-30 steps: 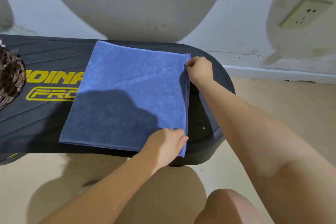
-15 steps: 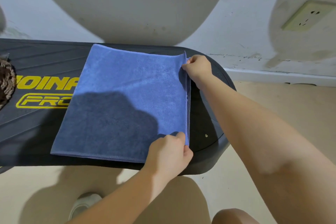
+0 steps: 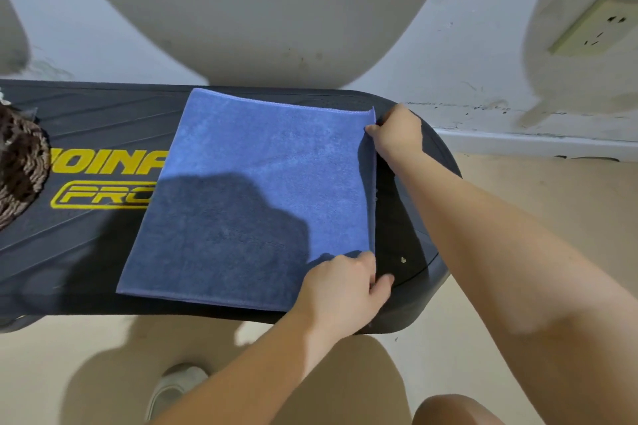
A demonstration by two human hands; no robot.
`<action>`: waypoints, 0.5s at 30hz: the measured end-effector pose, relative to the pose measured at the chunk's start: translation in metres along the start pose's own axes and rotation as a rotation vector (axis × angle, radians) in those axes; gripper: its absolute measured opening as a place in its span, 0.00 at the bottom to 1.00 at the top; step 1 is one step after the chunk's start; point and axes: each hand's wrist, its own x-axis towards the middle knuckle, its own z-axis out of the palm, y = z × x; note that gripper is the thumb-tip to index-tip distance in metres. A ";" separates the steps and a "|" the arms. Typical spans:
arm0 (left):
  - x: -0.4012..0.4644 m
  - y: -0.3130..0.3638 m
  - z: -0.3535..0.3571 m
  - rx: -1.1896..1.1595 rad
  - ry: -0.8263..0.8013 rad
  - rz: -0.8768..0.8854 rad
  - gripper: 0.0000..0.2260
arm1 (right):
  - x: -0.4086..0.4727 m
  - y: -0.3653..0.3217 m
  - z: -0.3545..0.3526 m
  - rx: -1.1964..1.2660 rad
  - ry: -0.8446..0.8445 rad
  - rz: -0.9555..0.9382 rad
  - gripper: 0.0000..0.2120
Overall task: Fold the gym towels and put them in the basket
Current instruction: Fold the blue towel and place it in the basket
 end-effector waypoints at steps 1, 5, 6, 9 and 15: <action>0.000 -0.004 -0.009 -0.088 0.036 -0.023 0.10 | -0.005 -0.001 0.000 -0.009 0.071 -0.007 0.10; 0.023 -0.054 -0.047 -0.037 0.344 -0.128 0.10 | -0.037 -0.014 0.008 -0.144 0.148 -0.477 0.15; 0.031 -0.070 -0.056 -0.018 0.410 -0.106 0.14 | -0.045 -0.019 0.016 -0.153 0.044 -0.613 0.17; 0.048 -0.116 -0.072 0.145 0.385 -0.081 0.23 | -0.061 -0.019 0.042 -0.380 -0.291 -0.750 0.27; 0.024 -0.172 -0.086 0.302 0.243 -0.151 0.32 | -0.041 -0.015 0.041 -0.704 -0.195 -0.531 0.32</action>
